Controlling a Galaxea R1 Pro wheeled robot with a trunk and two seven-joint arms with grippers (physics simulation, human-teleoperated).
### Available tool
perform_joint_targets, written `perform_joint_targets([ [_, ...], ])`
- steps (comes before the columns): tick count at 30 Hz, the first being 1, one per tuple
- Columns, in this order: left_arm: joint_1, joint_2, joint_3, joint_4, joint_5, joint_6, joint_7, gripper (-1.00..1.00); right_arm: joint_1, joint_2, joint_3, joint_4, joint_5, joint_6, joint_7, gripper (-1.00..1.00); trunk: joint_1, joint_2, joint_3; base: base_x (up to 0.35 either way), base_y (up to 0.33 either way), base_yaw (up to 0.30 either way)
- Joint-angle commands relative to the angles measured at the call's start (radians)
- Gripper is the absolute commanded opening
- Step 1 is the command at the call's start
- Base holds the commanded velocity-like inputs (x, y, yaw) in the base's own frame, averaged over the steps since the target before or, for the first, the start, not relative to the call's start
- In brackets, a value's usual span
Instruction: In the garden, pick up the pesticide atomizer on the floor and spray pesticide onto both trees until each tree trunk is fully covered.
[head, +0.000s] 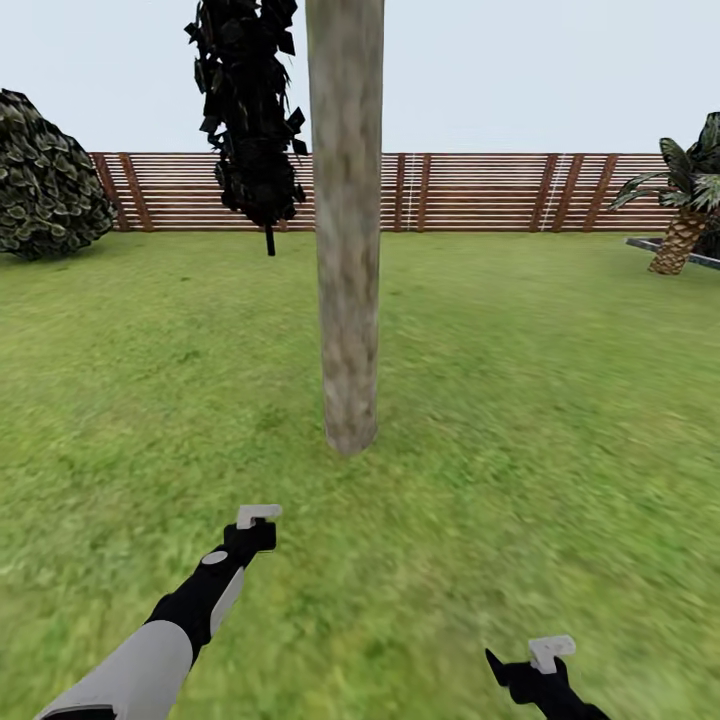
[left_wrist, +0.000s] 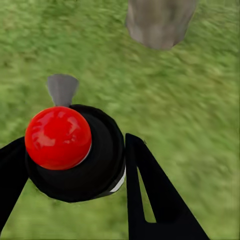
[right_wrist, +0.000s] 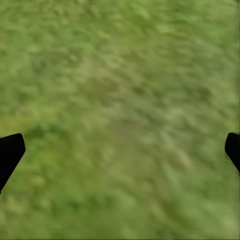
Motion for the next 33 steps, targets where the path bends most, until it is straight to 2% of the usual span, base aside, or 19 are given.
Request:
perform_joint_targets([
  [1,0.0,0.0,0.0,0.0,0.0,0.0,0.001,-1.0,0.0,0.0,0.0,0.0,0.0,0.0,0.0,1.0,0.0,0.0,0.0,0.338,0.0,-0.002],
  [24,0.0,0.0,0.0,0.0,0.001,0.002,0.001,-1.0,0.0,0.0,0.0,0.0,0.0,0.0,-0.002,1.0,0.0,0.0,0.0,0.335,0.014,0.0],
  [33,0.0,0.0,0.0,0.0,0.001,-0.001,0.001,-1.0,0.0,0.0,0.0,0.0,0.0,0.0,-0.002,1.0,0.0,0.0,0.0,0.073,0.027,0.0],
])
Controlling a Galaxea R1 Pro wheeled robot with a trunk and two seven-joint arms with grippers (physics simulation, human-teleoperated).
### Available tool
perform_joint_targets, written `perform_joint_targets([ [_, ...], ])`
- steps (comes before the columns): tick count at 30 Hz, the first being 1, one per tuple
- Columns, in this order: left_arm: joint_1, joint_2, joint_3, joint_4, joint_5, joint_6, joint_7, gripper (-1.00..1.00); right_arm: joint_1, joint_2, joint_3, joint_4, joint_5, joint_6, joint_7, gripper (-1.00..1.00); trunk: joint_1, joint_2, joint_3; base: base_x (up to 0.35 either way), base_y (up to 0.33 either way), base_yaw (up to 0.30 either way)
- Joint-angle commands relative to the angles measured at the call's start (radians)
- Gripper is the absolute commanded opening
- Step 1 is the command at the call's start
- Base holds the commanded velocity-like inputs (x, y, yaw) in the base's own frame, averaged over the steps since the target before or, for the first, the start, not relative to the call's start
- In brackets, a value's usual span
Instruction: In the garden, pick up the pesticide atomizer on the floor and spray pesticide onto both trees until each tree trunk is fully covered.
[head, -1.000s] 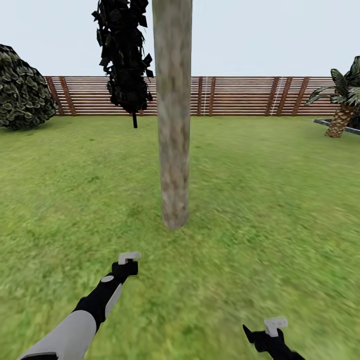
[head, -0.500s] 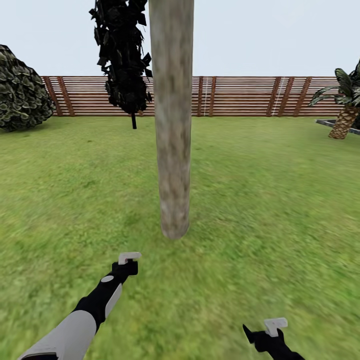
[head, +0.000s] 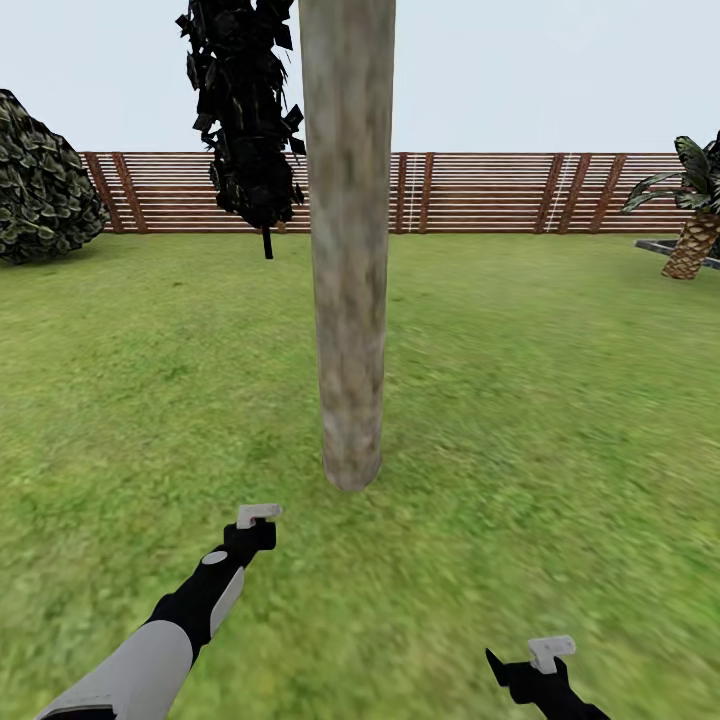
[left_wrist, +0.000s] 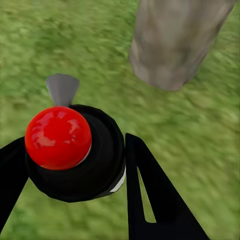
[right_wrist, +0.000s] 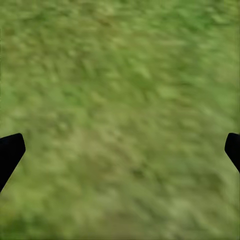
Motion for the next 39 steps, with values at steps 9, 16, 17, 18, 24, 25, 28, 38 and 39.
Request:
perform_joint_targets([
  [9,0.012,0.001,0.012,0.012,-0.001,0.013,0.0,-1.0,-0.011,0.008,-0.011,0.004,-0.009,0.0,0.0,1.0,0.0,0.0,0.0,0.001,0.0,0.0],
  [16,0.052,0.014,0.028,0.054,0.009,0.052,0.035,-1.0,-0.03,0.026,-0.05,0.044,-0.048,-0.04,-0.039,1.0,0.0,0.0,0.0,0.0,0.0,0.0],
  [17,0.058,0.015,0.026,0.06,0.009,0.057,0.04,-1.0,-0.031,0.032,-0.056,0.049,-0.054,-0.045,-0.045,1.0,0.0,0.0,0.0,0.0,0.0,0.0],
  [18,0.064,0.017,0.022,0.066,0.009,0.063,0.045,-1.0,-0.031,0.038,-0.061,0.055,-0.059,-0.051,-0.051,1.0,0.0,0.0,0.0,0.0,0.0,0.0],
  [24,0.098,0.034,-0.009,0.048,-0.016,0.081,0.035,-1.0,-0.036,0.051,-0.092,0.031,-0.093,-0.061,-0.049,1.0,0.0,0.0,0.0,0.0,0.0,0.0],
  [25,0.103,0.039,-0.014,0.043,-0.022,0.085,0.029,-1.0,-0.037,0.056,-0.091,0.026,-0.098,-0.056,-0.049,1.0,0.0,0.0,0.0,0.0,0.0,0.0],
  [28,0.101,0.056,-0.03,0.026,-0.038,0.088,0.011,-1.0,-0.04,0.071,-0.087,0.009,-0.099,-0.039,-0.046,1.0,0.0,0.0,0.0,0.0,0.0,0.0],
  [38,0.075,0.17,-0.124,-0.044,-0.181,0.084,-0.659,-1.0,-0.15,0.092,0.154,-0.594,-0.096,0.218,0.077,1.0,0.0,0.0,0.0,0.0,0.0,0.0],
  [39,0.073,0.173,-0.125,-0.05,-0.203,0.082,-0.695,-1.0,-0.154,0.093,0.171,-0.594,-0.096,0.223,0.09,1.0,0.0,0.0,0.0,0.0,0.0,0.0],
])
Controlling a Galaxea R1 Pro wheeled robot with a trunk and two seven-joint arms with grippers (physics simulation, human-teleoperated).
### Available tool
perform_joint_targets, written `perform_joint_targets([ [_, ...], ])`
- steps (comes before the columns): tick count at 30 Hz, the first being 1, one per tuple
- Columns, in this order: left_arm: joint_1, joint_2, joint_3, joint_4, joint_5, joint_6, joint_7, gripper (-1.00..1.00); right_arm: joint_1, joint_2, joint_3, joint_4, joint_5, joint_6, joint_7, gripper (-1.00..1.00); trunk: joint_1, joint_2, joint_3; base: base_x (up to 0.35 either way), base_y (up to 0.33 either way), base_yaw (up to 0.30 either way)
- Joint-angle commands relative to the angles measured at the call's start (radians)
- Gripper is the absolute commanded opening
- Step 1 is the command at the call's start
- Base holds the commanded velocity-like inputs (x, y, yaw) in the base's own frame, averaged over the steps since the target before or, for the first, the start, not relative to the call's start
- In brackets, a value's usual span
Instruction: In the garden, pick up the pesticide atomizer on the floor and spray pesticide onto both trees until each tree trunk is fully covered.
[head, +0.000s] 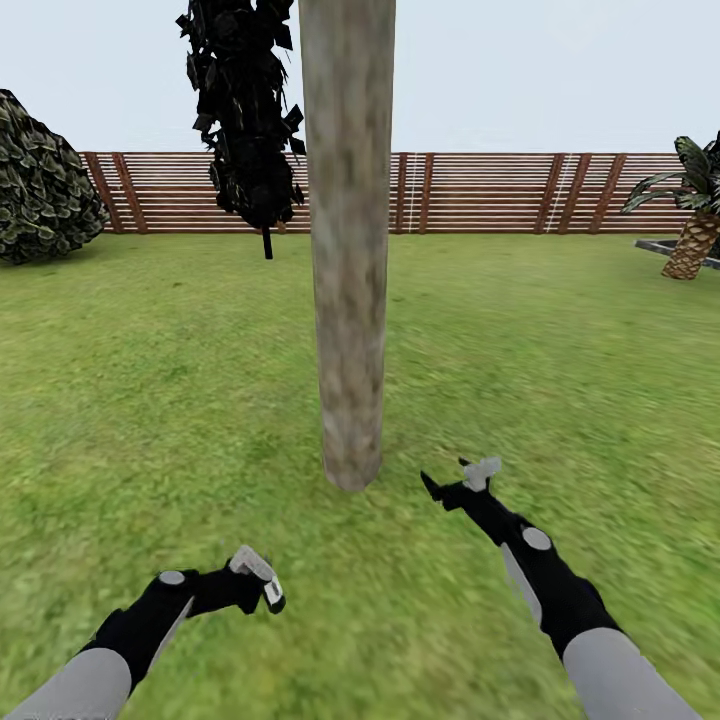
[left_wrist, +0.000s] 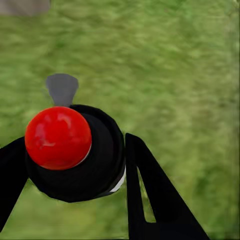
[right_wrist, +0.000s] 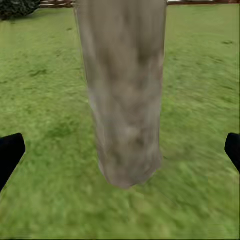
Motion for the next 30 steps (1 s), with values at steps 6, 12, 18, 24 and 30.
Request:
perform_joint_targets([
  [6,-0.006,0.0,-0.003,-0.046,-0.196,-0.005,-0.227,-1.0,-0.002,0.003,0.185,0.074,0.105,0.009,0.036,1.0,0.0,0.0,0.0,0.0,0.0,0.0],
  [12,-0.034,0.0,-0.003,-0.05,-0.261,-0.021,-0.399,-1.0,-0.002,0.004,0.29,0.076,0.175,0.009,0.158,1.0,0.0,0.0,0.0,0.0,0.0,0.0],
  [18,-0.072,0.005,-0.004,-0.049,-0.267,-0.104,-0.487,-1.0,-0.002,0.002,0.294,0.077,0.282,0.009,0.367,1.0,0.0,0.0,0.0,0.0,0.0,0.0],
  [24,-0.079,0.004,-0.09,-0.049,-0.285,-0.127,-0.52,-1.0,-0.002,0.004,0.296,0.079,0.433,0.01,0.465,1.0,0.0,0.0,0.0,0.0,0.0,0.0],
  [30,-0.08,-0.008,-0.177,-0.048,-0.342,-0.129,-0.526,-1.0,-0.002,0.004,0.297,0.079,0.476,0.011,0.531,1.0,0.0,0.0,0.0,0.0,0.0,0.0],
])
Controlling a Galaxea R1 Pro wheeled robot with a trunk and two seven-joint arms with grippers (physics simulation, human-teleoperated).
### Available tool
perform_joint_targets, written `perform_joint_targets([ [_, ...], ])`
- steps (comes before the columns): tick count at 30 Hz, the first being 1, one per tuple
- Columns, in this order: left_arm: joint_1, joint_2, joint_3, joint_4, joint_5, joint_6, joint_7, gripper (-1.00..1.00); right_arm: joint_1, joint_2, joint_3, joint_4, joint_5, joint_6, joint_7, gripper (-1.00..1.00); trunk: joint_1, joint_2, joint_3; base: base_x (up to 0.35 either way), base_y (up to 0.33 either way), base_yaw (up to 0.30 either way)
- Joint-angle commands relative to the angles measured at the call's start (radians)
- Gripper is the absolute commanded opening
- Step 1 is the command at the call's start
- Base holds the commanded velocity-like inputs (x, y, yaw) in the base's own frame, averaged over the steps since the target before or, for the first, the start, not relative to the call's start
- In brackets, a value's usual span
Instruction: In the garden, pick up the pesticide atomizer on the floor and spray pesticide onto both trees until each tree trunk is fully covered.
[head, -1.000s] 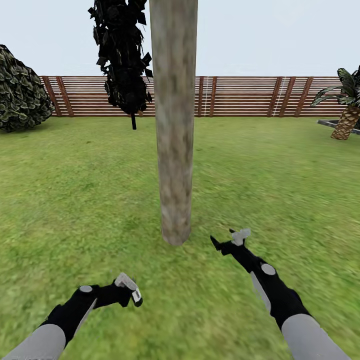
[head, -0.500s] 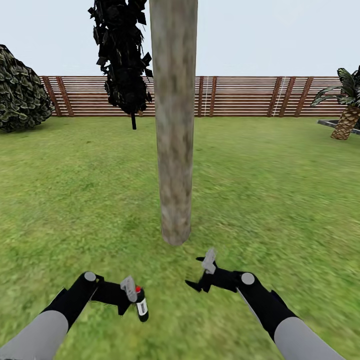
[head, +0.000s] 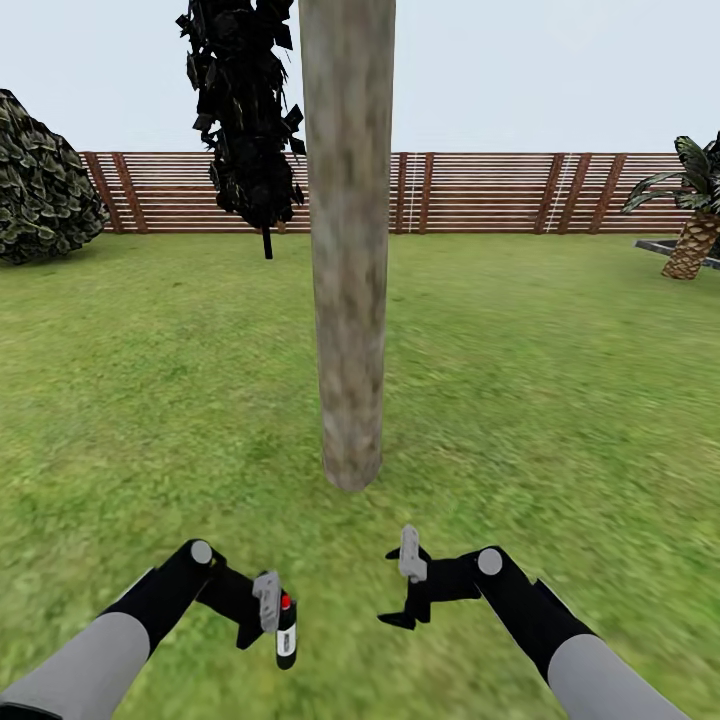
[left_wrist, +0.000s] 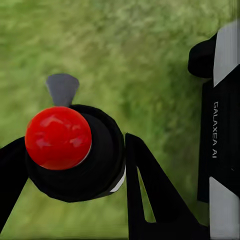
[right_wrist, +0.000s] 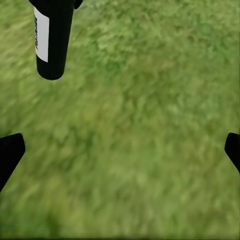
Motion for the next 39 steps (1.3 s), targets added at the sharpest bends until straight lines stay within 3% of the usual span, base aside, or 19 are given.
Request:
perform_joint_targets([
  [1,0.0,-0.001,-0.003,0.0,-0.003,-0.001,0.0,-1.0,0.0,0.0,0.0,0.0,0.001,0.0,0.003,1.0,0.0,0.0,0.0,0.0,0.0,0.0],
  [3,0.0,-0.002,-0.014,0.0,-0.018,-0.002,0.0,-1.0,0.0,0.0,0.001,0.0,0.004,0.0,0.01,1.0,0.0,0.0,0.0,0.0,0.0,0.0],
  [4,0.0,-0.001,-0.021,-0.001,-0.03,-0.002,0.0,-1.0,0.0,0.0,0.001,0.001,0.005,0.0,0.013,-1.0,0.0,0.0,0.0,0.0,0.0,0.0],
  [8,0.0,0.006,-0.032,-0.001,-0.062,-0.003,-0.001,-1.0,0.0,0.0,0.014,0.001,0.017,0.0,0.019,-1.0,0.0,0.0,0.0,0.0,0.0,0.0],
  [15,0.0,-0.006,-0.034,0.006,-0.062,-0.064,-0.001,-1.0,0.0,0.0,0.062,0.002,0.02,-0.001,0.018,-1.0,0.0,0.0,0.0,0.0,0.0,0.0],
  [20,0.001,-0.058,-0.036,0.015,-0.069,-0.079,0.0,-1.0,0.0,0.002,0.109,0.001,0.016,0.0,0.018,-1.0,0.0,0.0,0.0,0.0,0.0,0.0],
  [24,0.001,-0.074,-0.036,0.017,-0.07,-0.084,0.004,-1.0,0.0,0.006,0.116,-0.008,0.012,0.0,0.018,-1.0,0.0,0.0,0.0,0.0,0.0,0.0],
  [29,0.0,-0.095,-0.035,0.017,-0.071,-0.082,0.012,-1.0,0.0,0.048,0.115,-0.019,0.011,0.0,0.018,-1.0,0.0,0.0,0.0,0.0,0.0,0.0],
  [39,0.001,-0.103,-0.035,0.017,-0.072,-0.081,0.014,-1.0,0.0,0.063,0.115,-0.053,0.01,0.0,0.019,-1.0,0.0,0.0,0.0,0.0,0.0,0.0],
])
